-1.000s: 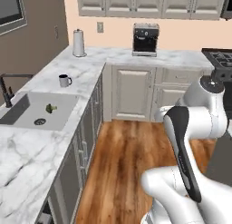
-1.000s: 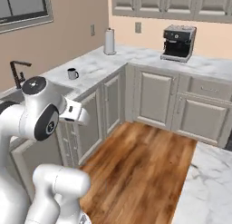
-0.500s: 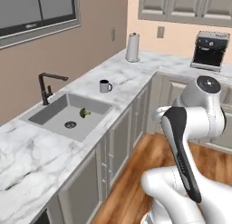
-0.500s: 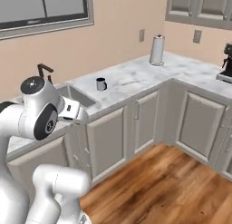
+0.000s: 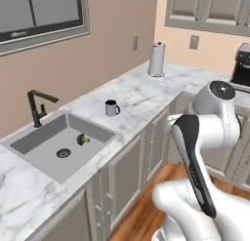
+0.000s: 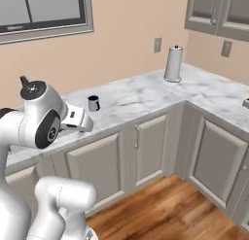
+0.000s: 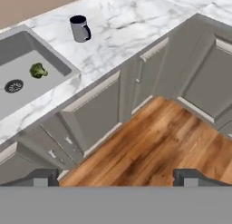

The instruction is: Clear the mugs and bowl far away from the sink.

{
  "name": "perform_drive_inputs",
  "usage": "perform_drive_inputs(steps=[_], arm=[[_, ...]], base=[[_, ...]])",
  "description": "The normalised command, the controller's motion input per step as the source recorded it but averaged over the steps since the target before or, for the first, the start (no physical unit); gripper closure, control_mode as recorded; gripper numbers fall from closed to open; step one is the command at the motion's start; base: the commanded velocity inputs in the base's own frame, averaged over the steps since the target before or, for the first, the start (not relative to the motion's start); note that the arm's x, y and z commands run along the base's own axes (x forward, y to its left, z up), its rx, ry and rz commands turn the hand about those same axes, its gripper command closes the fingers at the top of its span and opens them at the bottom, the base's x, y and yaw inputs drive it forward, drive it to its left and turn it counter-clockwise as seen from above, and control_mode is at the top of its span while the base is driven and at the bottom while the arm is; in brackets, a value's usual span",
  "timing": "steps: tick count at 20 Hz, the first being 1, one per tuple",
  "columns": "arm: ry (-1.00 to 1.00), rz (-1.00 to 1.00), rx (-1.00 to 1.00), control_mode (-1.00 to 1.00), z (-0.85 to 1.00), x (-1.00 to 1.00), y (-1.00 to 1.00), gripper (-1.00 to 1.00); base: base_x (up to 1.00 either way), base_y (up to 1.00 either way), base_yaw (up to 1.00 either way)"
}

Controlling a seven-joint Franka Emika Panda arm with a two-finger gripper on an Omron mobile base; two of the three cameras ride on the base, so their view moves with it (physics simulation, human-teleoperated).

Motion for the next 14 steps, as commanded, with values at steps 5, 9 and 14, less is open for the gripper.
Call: perform_drive_inputs(steps=[5, 9, 14], arm=[[0.0, 0.0, 0.0, 1.0, 0.0, 0.0, 0.0, -1.0], [0.0, 0.0, 0.0, 1.0, 0.0, 0.0, 0.0, -1.0], [0.0, 0.0, 0.0, 1.0, 0.0, 0.0, 0.0, -1.0]], base=[[1.0, -0.55, 0.42], [1.0, -0.3, 0.53], [1.0, -0.28, 0.62]])
